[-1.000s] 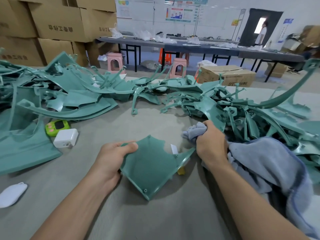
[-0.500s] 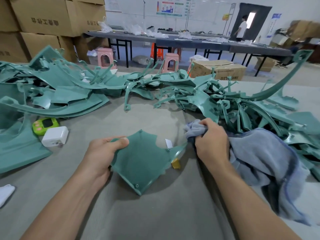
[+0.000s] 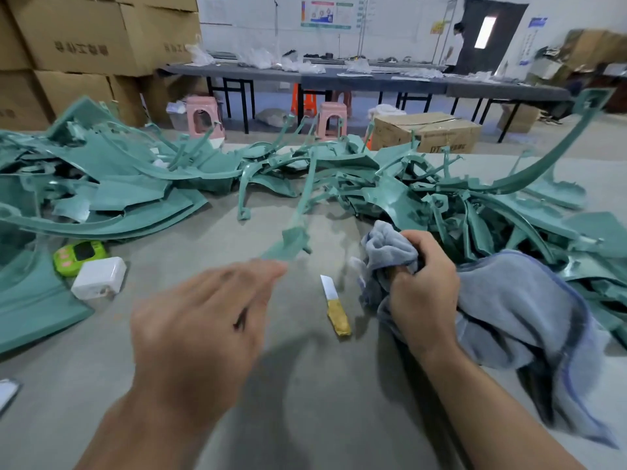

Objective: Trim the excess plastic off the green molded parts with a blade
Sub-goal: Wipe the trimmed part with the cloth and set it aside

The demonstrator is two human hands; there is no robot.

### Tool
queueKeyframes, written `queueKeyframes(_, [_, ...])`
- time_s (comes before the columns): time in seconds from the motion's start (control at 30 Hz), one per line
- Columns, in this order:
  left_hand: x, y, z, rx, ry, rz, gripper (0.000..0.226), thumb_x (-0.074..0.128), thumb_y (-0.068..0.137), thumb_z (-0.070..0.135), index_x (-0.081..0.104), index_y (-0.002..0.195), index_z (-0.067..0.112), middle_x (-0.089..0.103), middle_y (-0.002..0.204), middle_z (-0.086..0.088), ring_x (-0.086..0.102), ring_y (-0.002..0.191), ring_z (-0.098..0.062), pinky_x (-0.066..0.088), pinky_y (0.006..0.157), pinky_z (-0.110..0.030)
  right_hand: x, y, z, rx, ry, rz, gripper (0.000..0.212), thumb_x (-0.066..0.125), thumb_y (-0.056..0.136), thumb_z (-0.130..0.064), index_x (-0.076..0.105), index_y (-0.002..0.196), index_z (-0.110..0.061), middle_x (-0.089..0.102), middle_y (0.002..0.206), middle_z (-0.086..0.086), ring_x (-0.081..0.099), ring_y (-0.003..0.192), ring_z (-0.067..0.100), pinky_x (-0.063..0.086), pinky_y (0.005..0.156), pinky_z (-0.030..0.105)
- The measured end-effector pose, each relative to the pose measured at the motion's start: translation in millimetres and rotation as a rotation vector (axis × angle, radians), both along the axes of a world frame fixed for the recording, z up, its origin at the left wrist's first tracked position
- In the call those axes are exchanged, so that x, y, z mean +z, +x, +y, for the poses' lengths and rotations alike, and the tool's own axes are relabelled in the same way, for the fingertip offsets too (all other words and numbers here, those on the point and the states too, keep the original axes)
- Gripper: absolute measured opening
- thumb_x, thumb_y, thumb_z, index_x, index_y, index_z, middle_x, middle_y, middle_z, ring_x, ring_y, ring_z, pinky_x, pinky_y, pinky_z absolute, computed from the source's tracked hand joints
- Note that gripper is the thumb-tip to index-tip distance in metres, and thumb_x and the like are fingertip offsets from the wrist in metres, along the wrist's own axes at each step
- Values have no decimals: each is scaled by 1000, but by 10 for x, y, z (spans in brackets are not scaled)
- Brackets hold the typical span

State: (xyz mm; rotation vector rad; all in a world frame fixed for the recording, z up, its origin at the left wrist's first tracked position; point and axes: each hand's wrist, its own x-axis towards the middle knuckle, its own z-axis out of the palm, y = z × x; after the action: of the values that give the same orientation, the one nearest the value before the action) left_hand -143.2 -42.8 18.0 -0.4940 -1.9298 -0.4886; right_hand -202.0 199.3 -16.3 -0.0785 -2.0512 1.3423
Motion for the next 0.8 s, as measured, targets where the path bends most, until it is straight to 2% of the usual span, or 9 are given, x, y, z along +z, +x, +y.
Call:
queueKeyframes(0.07, [-179,-38,127,-13,-209,-108,21,72,80,5,80,87,23,78,88,9,74,88,-13,51,77,-22,1,0,5,6,-9,13,29,59,86,-4,66,95,-31,70,83,-13,64,74,8,49,57,23])
queueKeyframes(0.17, [-369,-60,254,-125,-249,-580,24,79,71,38,81,93,31,77,99,16,71,93,-6,55,92,-21,5,17,-11,50,5,13,33,58,85,-1,67,98,-30,70,84,-11,65,75,12,51,59,29])
queueKeyframes(0.23, [-374,-72,247,-220,-32,-760,48,67,75,66,72,118,44,63,118,35,53,111,19,30,104,-1,10,32,-20,75,32,22,34,58,85,-2,67,99,-31,70,85,-12,64,75,11,50,58,27])
queueKeyframes(0.3, [-347,-172,150,-193,218,-709,45,60,86,58,67,126,40,52,128,42,39,125,25,19,108,-1,24,50,-24,90,64,36,33,60,87,-3,66,100,-33,69,85,-13,64,76,11,49,58,27])
queueKeyframes(0.4, [-363,-360,-119,250,283,-808,61,61,91,48,47,148,30,46,155,7,38,143,-14,29,116,-33,79,121,-45,113,137,78,32,61,87,-4,65,101,-33,68,86,-14,63,77,9,47,62,23])
queueKeyframes(0.5, [-444,-416,-230,316,235,-1078,83,70,85,51,31,155,29,57,144,0,53,129,-27,42,102,-38,207,253,-181,138,328,186,43,58,77,-5,63,111,-32,60,100,-32,59,96,-2,44,81,12])
queueKeyframes(0.6, [-492,-440,-187,140,411,-1023,89,86,72,29,41,148,34,69,110,11,64,97,-13,45,80,-21,242,409,-475,320,453,260,55,62,70,-5,61,119,-29,59,111,-26,58,107,2,41,93,12])
queueKeyframes(0.67, [-502,-454,-108,61,496,-1012,80,82,77,22,44,146,37,70,102,15,64,88,-5,43,73,-13,178,467,-690,477,515,138,57,62,71,-9,60,124,-30,60,116,-20,58,106,5,42,95,15])
queueKeyframes(0.8, [-552,-451,-65,0,719,-964,80,74,78,3,44,147,30,75,98,11,71,92,-9,55,88,-31,30,402,-910,417,894,-236,50,60,88,-27,52,136,-36,58,133,-14,49,117,17,37,101,36])
